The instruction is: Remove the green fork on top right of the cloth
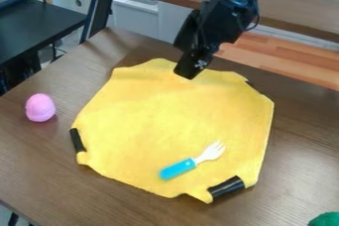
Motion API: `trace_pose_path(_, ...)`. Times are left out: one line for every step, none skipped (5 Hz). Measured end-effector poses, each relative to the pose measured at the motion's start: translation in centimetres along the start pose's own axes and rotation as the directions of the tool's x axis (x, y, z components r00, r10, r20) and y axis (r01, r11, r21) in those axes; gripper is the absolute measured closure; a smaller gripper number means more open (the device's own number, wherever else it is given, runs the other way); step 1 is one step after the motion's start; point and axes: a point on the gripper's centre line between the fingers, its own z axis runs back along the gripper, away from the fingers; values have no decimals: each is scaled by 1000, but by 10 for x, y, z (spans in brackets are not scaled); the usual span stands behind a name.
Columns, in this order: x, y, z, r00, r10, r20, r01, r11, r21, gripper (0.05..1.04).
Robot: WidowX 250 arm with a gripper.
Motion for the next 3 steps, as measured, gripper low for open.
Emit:
trace_pose_path(5,-5,-13,1000,-13,-20,13,1000,-24,82)
trace_pose_path(9,-24,-35,998,44,37,-43,999,-24,82)
trace_pose_path(8,-35,-30,966,164,202,-171,985,14,82)
